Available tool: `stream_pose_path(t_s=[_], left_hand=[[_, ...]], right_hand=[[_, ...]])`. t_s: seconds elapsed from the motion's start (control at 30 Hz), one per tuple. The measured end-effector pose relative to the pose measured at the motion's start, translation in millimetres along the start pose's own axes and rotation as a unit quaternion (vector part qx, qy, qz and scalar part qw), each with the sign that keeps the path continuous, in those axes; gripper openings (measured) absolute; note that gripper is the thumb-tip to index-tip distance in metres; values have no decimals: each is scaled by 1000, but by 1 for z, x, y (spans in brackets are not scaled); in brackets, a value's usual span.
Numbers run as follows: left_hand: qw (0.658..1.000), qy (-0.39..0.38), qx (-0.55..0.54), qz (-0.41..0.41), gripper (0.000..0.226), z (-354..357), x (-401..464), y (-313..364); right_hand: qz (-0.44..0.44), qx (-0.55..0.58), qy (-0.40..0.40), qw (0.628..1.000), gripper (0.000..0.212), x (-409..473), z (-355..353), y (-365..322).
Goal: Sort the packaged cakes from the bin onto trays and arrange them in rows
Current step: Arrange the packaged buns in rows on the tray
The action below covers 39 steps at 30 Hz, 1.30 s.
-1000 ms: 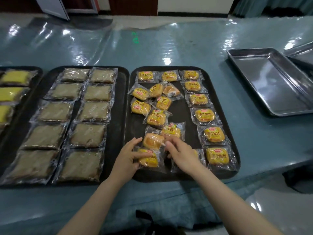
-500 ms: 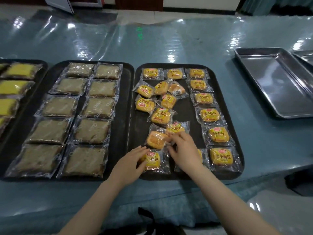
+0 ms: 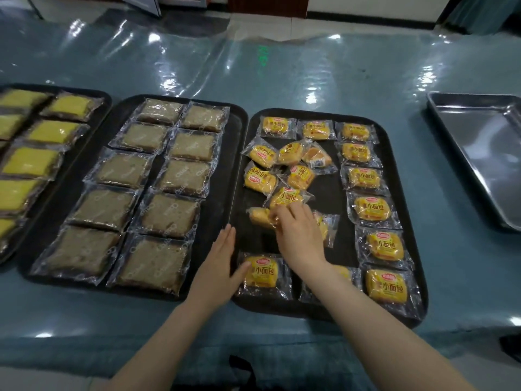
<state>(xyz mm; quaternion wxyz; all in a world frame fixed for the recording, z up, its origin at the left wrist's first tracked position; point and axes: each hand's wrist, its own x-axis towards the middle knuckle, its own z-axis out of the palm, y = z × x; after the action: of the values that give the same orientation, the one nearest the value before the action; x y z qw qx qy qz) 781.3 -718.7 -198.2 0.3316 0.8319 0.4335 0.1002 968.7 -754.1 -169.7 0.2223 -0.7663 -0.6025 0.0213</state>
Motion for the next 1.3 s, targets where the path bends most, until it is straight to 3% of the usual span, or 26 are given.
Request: stream_pose_path(t_s=[0.1,0.2,0.47,0.77,0.8,0.9,0.97,1.07,1.17,1.3], left_hand=[[1000,19,3,-24,78,-7,3,-2],[999,17,-1,-30,74,-5,3,-3],[999,23,23,14,58,7,10,3],[985,15,165,42,48,13,16,-5],[986,24,158,37,46,11,15,-5],[989,75,126,27,36,8,18,-1],[990,90,103,28,36,10,24,8],[993,24,107,39,60,21,38,23],[981,-52,182,48,79,38,46,29],[960,-66,267,44,84,52,43,24]], right_hand=[[-73,26,-154,985,35,-10,14,5],[-85,93,-209,970,36,-24,17,17],[-138,104,-126,977,27,-17,20,18],[-104,94,-247,959,30,-31,6,41],[-93,97,-223,965,26,-34,0,42],[-29,78,-50,995,12,-29,-12,50],[83,40,-4,996,22,-19,-14,65],[174,12,-89,981,46,-10,-10,82],[119,-7,-119,986,42,-12,-13,86],[57,-14,-154,986,52,-26,-27,102]])
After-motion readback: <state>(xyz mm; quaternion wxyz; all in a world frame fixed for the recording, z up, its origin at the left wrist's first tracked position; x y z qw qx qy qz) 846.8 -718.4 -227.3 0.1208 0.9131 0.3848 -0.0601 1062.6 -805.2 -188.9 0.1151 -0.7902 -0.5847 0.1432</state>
